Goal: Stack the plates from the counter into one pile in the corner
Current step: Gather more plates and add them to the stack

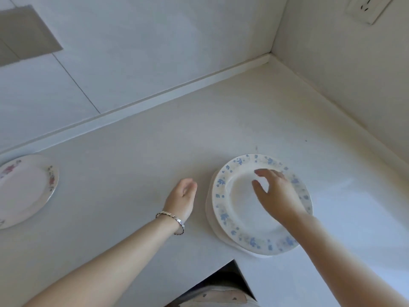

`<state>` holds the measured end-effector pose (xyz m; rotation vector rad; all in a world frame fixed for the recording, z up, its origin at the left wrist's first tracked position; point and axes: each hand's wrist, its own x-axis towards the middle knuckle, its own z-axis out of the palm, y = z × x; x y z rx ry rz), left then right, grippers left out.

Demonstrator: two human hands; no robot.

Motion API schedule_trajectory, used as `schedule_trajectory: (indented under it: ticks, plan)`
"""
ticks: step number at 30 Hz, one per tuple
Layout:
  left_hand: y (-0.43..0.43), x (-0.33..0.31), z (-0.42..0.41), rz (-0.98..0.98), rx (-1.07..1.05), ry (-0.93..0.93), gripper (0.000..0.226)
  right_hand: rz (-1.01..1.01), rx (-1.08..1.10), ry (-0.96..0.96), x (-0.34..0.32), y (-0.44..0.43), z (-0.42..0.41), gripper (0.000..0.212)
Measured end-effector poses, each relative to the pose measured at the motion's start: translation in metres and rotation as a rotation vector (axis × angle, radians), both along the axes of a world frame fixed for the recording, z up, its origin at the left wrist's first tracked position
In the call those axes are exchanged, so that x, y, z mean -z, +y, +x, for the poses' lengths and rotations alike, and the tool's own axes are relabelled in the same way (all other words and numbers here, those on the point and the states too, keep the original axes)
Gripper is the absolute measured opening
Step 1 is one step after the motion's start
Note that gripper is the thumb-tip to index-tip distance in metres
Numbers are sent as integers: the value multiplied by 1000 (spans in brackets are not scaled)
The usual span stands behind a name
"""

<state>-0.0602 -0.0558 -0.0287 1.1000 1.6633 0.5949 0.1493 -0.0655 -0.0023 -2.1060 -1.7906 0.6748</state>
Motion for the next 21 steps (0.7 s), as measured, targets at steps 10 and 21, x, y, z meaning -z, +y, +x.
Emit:
schedule_trajectory:
  ticks: [10,21]
  plan:
    - [-53,7,-218,-158,-612,-98,28,-316,-735,127,-5,13,-226,31]
    - [-151,44,-434,-361,-1334,-409,29,-504,-700,160,50,-18,-457,32]
